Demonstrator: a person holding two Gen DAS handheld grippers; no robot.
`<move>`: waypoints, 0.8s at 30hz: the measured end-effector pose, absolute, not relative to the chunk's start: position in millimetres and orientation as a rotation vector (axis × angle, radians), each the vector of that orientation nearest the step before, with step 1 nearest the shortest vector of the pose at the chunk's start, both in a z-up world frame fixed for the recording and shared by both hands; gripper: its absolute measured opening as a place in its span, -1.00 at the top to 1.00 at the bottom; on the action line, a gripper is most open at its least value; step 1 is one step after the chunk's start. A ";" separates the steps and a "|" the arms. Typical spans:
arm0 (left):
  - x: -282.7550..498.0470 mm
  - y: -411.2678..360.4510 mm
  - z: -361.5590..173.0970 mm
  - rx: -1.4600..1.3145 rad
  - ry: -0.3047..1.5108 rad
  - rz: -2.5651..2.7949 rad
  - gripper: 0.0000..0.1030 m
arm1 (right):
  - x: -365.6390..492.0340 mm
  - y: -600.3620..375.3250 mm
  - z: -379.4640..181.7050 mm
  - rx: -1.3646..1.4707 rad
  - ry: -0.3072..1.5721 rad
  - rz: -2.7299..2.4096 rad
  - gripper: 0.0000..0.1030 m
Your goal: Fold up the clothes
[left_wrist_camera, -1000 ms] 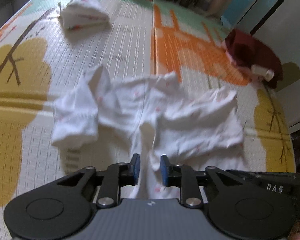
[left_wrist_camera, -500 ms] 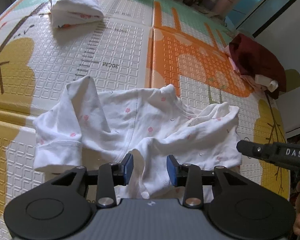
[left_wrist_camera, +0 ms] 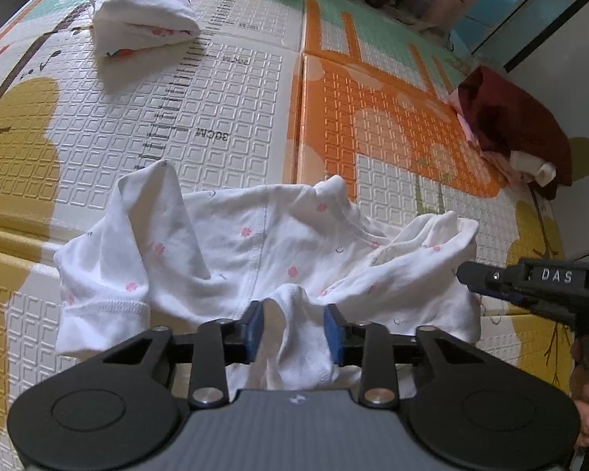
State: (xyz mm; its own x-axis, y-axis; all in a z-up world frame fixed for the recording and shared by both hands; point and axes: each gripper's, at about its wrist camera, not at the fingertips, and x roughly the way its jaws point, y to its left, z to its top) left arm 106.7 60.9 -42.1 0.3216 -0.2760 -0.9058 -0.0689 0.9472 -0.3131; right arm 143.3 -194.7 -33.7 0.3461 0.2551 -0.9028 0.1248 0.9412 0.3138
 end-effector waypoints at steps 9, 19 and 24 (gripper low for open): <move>110.0 58.7 -43.8 -0.325 1.247 -0.151 0.80 | 136.7 -190.6 -38.8 0.373 1.255 0.125 0.74; 112.4 58.7 -35.3 -0.329 1.213 -0.152 0.85 | 93.9 -187.7 -46.5 0.309 1.341 0.199 0.75; 113.8 56.7 -27.8 -0.320 1.187 -0.155 0.85 | 78.7 -187.4 -64.1 0.263 1.391 0.177 0.76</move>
State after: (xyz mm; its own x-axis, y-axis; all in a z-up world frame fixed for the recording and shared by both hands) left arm 113.8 56.7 -27.8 0.3705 -0.2856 -0.8838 -0.0484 0.9443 -0.3255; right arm 78.7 -187.4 -64.1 0.1729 0.2766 -0.9453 0.0311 0.9577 0.2859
